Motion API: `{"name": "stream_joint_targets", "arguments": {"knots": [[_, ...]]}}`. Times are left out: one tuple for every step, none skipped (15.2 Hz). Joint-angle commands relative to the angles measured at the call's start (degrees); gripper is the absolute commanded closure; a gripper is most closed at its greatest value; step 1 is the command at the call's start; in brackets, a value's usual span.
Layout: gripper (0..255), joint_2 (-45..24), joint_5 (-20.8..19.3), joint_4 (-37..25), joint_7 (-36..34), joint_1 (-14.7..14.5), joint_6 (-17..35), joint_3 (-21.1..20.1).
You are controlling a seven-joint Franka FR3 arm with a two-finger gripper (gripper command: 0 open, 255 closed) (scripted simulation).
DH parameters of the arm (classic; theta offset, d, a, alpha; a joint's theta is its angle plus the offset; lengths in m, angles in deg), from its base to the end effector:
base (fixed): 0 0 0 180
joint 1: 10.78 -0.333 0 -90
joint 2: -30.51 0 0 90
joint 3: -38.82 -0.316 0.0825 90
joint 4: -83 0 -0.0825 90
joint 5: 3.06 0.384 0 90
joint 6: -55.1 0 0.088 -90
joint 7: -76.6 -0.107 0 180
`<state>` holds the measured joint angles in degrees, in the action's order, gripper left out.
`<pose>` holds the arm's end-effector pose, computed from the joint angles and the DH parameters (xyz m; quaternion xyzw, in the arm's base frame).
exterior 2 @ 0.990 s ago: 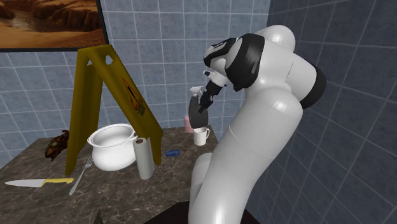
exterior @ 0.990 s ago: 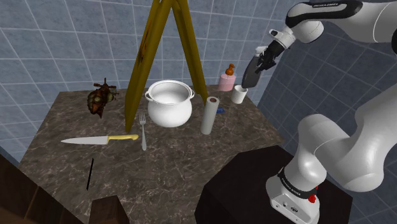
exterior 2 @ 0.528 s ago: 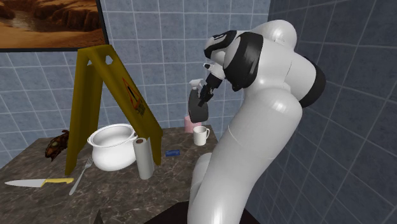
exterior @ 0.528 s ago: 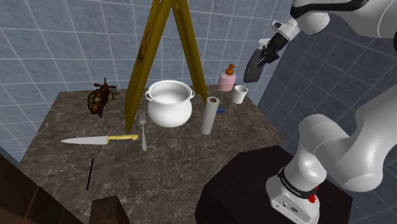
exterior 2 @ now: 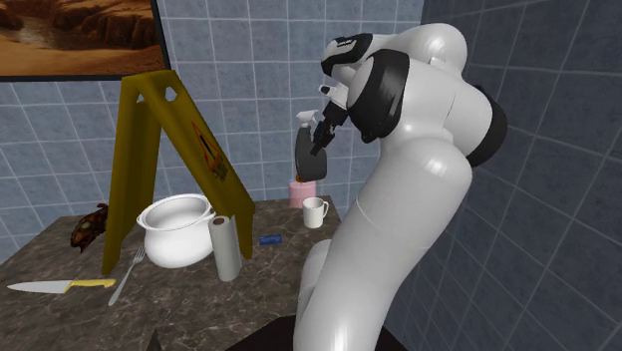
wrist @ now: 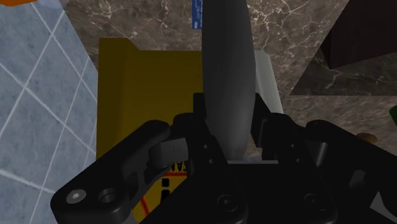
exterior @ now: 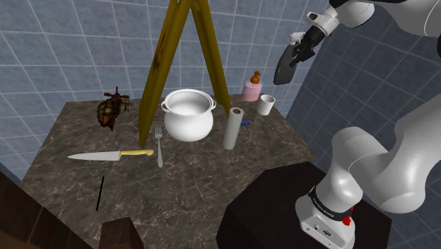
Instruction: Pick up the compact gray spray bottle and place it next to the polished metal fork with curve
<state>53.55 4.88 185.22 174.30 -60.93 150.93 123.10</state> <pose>0.4100 -0.3623 0.5439 -0.8181 -0.5090 -0.2270 0.1418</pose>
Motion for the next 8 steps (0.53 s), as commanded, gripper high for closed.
{"name": "stream_joint_targets", "arguments": {"knots": [[255, -0.1, 0.1, -1.6, -0.5, -0.3, -1.4, 0.0], [255, -0.2, 0.2, -2.4, -0.7, -0.5, -2.1, -0.1], [255, -0.2, 0.2, -3.2, -1.0, -0.6, -2.8, 0.0], [255, -0.3, 0.3, -4.0, -1.2, -0.9, -3.5, 0.0], [255, -0.3, 0.4, -4.8, -1.5, -1.1, -4.2, 0.1], [255, -0.4, 0.4, -5.6, -1.8, -1.4, -4.9, 0.2], [255, -0.4, 0.5, -6.5, -2.0, -1.7, -5.6, 0.3], [255, -0.5, 0.5, -7.4, -2.3, -2.1, -6.3, 0.5]]}}
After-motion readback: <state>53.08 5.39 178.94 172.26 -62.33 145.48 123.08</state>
